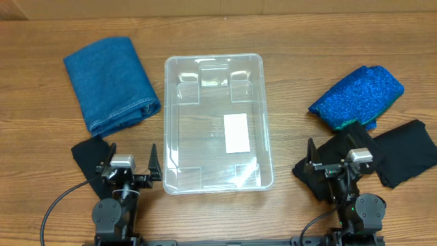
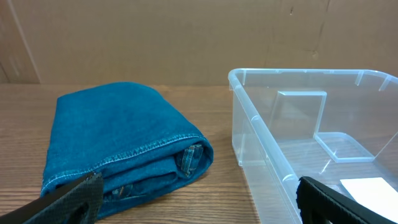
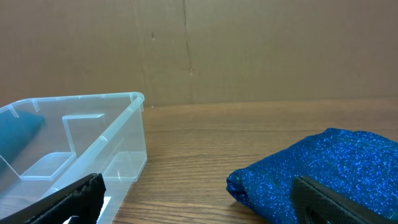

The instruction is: Pack container

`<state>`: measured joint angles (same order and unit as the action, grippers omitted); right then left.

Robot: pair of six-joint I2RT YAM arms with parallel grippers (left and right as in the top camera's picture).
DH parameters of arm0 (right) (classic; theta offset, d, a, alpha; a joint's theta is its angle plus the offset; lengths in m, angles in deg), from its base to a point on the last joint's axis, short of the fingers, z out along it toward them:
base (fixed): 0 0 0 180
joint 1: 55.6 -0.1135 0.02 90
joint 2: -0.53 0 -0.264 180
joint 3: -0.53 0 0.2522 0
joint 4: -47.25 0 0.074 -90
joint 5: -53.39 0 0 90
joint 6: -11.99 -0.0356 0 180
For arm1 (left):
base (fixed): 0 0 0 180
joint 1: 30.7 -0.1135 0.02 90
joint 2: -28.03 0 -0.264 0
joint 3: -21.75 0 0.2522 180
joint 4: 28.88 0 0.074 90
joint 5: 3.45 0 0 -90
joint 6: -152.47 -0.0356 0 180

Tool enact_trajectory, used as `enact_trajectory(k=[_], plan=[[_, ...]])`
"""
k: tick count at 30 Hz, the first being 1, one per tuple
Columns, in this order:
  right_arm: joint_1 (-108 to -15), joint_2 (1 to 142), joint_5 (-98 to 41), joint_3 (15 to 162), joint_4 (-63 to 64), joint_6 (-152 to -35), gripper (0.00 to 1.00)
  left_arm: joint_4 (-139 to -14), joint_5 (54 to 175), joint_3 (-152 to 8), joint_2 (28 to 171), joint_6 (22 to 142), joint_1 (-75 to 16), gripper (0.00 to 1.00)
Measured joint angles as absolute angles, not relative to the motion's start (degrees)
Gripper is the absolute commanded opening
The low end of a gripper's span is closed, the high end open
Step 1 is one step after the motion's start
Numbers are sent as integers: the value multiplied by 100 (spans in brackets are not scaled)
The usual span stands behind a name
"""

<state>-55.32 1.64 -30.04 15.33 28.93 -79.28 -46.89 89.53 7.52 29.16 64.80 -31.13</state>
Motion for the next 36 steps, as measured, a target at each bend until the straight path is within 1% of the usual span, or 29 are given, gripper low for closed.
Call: enact_trajectory(k=[5,36], plan=[[-5532,166,-3007,1533,2891,-7926,100,-4691,8938,750,3283,6504,-3113,100],[-5530,166,-3004,1533,2893,-7928,100,-4691,8936,750,3283,6506,-3113,100]])
